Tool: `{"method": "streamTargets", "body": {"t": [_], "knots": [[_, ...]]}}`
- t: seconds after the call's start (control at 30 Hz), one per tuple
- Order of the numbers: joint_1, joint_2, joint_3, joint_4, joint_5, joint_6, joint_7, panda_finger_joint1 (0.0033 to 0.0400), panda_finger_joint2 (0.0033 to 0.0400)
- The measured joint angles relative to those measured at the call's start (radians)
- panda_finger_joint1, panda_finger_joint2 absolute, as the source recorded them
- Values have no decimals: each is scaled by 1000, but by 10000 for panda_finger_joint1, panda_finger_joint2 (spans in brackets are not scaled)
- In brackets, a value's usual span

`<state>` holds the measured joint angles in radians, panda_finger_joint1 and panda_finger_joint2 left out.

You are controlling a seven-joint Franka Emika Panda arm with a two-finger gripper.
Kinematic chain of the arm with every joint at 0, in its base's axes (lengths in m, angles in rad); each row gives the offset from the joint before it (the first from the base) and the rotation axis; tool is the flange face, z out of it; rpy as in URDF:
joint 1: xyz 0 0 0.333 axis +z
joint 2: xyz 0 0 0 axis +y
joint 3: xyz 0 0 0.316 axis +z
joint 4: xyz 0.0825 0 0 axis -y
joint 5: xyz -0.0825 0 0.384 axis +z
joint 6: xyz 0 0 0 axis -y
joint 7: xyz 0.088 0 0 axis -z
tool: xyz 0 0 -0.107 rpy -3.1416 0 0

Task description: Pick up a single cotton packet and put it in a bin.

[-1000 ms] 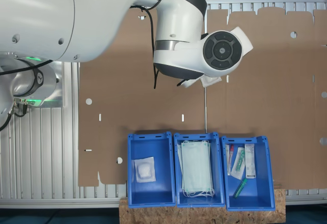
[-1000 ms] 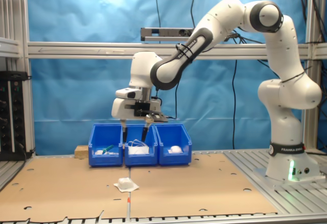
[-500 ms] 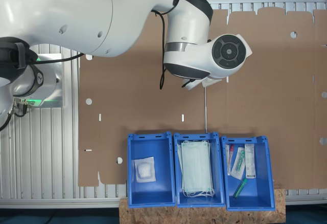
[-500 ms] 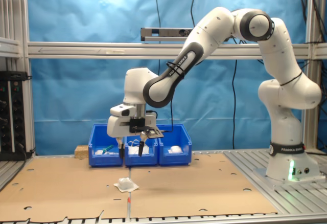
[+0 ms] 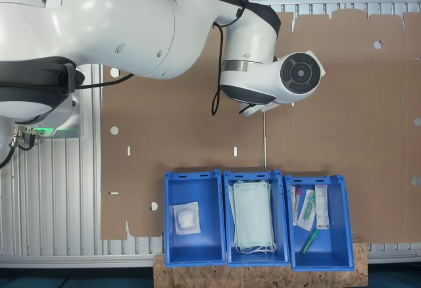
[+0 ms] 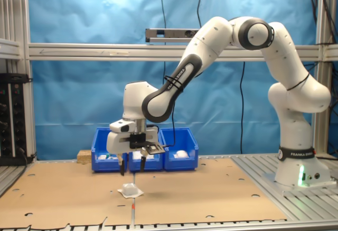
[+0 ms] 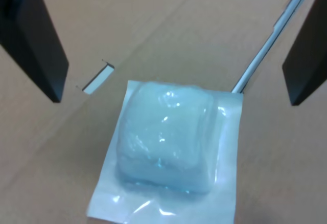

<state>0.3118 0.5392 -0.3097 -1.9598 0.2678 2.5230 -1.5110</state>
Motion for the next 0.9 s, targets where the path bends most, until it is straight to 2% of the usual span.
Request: {"method": "streamTargets", "body": {"t": [0.37,0.9], "knots": [[-64,54,71,35,6,37,0,400,400],[-119,147,129,92,11,68,0,400,400]]}}
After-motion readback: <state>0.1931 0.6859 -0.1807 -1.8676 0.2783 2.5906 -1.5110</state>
